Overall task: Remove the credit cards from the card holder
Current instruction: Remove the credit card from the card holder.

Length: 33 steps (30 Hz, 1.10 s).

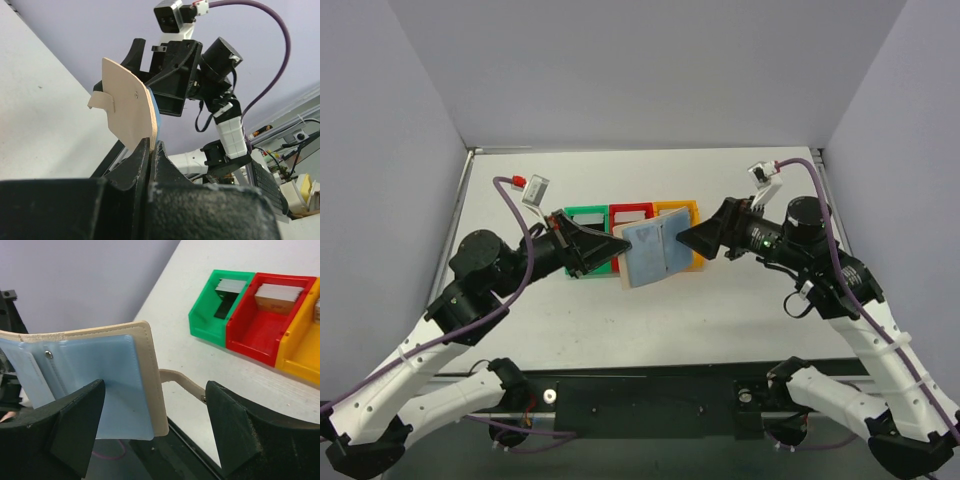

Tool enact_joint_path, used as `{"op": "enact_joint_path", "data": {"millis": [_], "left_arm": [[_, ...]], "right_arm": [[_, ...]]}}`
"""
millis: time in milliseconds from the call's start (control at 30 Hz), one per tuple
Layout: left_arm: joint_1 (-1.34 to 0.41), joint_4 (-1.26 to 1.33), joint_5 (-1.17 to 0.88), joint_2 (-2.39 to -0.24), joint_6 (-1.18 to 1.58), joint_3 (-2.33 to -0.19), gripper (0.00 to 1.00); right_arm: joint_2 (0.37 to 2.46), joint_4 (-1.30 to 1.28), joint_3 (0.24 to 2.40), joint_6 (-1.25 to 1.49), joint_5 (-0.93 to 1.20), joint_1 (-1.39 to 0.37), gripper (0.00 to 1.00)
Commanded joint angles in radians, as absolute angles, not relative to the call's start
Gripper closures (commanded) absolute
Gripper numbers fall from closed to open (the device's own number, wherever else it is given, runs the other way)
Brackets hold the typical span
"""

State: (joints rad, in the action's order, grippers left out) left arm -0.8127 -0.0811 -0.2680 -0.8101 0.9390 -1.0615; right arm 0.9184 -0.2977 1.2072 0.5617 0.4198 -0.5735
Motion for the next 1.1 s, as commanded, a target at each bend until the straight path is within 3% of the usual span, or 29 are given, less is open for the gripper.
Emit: {"op": "enact_joint_path", "data": {"millis": [0,300,733,867,967,1067], "left_arm": [[-0.801,0.061,-0.321,-0.795,0.969,-1.058,1.00],[-0.770,0.103,-0.348,-0.792,1.000,-1.028,1.00],[-0.756,0.123,-0.354,-0.796,1.020,-1.017,1.00],[-0.756,0.115,-0.359,-0.805,1.020,-1.022,1.00],[-0.756,0.107,-0.362,-0.805,1.019,-1.025,0.99],[-0.755,0.097,-0.362,-0.796,1.014,-1.020,0.92]], "right_arm": [[0.897,-0.016,1.126,0.730,0.711,-0.489,0.25],[0.903,0.281,1.051,0.948,0.905,-0.428,0.25],[0.927,0.362,1.034,1.015,0.966,-0.422,0.70],[0.927,0.356,1.034,1.012,0.963,-0.422,1.00],[0.923,0.356,1.031,1.012,0.954,-0.420,1.00],[0.925,0.356,1.026,1.019,0.945,-0.414,1.00]]}}
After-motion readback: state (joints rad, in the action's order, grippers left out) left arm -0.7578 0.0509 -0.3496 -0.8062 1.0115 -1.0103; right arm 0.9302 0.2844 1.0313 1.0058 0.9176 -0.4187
